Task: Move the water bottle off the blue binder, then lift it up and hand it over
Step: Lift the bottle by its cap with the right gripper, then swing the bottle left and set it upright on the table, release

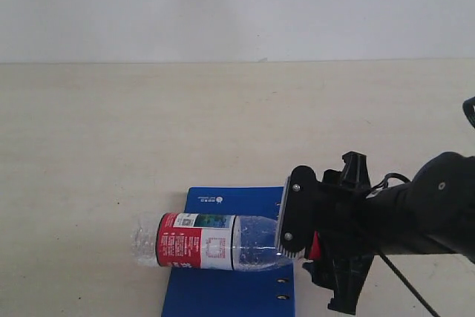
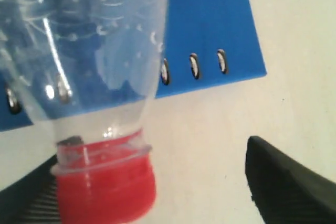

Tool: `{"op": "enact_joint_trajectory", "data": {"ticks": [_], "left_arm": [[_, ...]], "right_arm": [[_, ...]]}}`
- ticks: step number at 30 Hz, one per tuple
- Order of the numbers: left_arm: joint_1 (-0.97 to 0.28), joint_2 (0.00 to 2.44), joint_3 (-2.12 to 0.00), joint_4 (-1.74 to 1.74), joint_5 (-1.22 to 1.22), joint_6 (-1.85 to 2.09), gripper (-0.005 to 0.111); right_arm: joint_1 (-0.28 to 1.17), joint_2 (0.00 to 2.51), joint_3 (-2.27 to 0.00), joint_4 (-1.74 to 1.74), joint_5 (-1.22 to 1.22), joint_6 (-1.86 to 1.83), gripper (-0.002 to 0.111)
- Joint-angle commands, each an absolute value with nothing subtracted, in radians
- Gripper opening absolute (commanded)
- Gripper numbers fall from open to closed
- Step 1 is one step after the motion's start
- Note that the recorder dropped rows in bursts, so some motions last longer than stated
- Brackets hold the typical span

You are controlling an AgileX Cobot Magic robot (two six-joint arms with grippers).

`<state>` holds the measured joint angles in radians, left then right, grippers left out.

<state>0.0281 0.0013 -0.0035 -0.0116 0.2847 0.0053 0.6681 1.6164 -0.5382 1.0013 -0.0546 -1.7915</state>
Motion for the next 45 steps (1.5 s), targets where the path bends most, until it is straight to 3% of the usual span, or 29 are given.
{"op": "enact_joint_trajectory", "data": {"ticks": [1,12,15,18,23,24,34,38,42,45], "left_arm": [[0.03,0.0,0.0,-0.009,0.285,0.009,0.004],[0.03,0.0,0.0,-0.009,0.285,0.009,0.004],[0.03,0.0,0.0,-0.009,0.285,0.009,0.004],[0.03,0.0,0.0,-0.009,0.285,0.009,0.004],[0.03,0.0,0.0,-0.009,0.285,0.009,0.004],[0.03,0.0,0.0,-0.009,0.285,0.009,0.004],[0.03,0.0,0.0,-0.009,0.285,0.009,0.004],[0.03,0.0,0.0,-0.009,0.285,0.009,0.004],[0.03,0.0,0.0,-0.009,0.285,0.009,0.004],[0.03,0.0,0.0,-0.009,0.285,0.009,0.004]], "right_arm": [[0.69,1.615,-0.544,0.998,-0.053,-1.797,0.075],[0.733,1.596,-0.544,1.004,-0.058,-1.782,0.075],[0.733,1.596,-0.544,1.016,-0.058,-1.774,0.071],[0.733,1.594,-0.544,1.016,-0.054,-1.774,0.054],[0.733,1.583,-0.544,1.016,0.0,-1.774,0.005],[0.733,1.579,-0.544,1.012,0.025,-1.782,0.0],[0.727,1.268,-0.631,1.098,-0.104,-1.502,0.0],[0.727,1.254,-0.672,1.321,-0.182,-1.493,0.0],[0.727,1.254,-0.704,1.574,-0.467,-1.501,0.0],[0.727,1.254,-0.74,1.744,-0.527,-1.681,0.0]]}}
